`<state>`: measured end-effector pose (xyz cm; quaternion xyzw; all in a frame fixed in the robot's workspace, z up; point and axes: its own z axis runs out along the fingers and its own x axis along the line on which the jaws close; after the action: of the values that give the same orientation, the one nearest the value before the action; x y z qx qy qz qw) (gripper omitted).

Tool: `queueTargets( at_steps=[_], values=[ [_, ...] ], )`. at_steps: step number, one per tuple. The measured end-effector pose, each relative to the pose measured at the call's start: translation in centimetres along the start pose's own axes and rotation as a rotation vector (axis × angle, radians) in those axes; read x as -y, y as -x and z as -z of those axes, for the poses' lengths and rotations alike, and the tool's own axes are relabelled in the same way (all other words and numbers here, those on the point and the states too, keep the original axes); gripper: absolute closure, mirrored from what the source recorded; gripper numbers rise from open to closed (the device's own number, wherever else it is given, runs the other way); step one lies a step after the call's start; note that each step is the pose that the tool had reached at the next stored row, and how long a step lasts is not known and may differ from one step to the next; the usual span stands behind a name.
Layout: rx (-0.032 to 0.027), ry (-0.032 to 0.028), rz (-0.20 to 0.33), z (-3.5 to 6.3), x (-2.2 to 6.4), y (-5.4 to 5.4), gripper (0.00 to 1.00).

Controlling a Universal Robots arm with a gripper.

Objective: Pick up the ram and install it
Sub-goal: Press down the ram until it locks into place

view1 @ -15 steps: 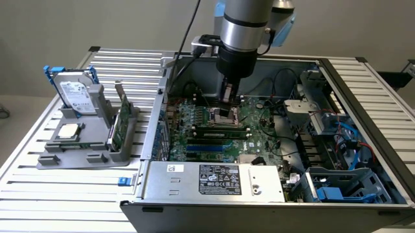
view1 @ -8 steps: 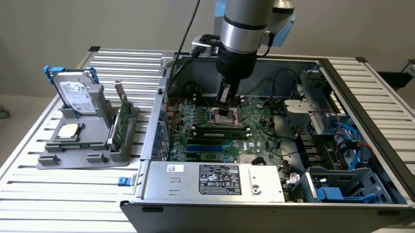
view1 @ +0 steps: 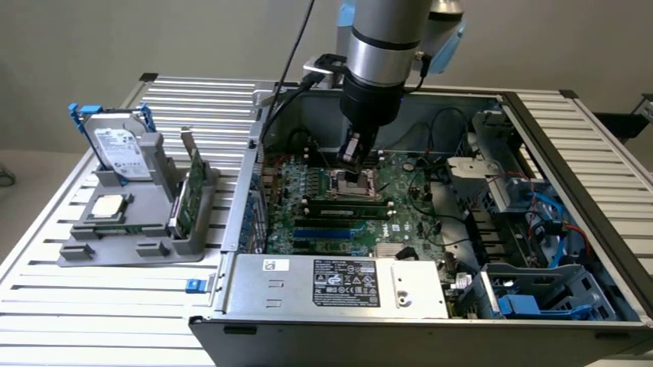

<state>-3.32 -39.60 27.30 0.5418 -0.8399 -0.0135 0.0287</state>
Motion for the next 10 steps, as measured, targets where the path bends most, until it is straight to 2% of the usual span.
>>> queueTargets(
  at_steps=[10],
  values=[
    [0.0151, -0.0188, -0.092, -0.07, 0.0, 0.01, 0.89]
  ],
)
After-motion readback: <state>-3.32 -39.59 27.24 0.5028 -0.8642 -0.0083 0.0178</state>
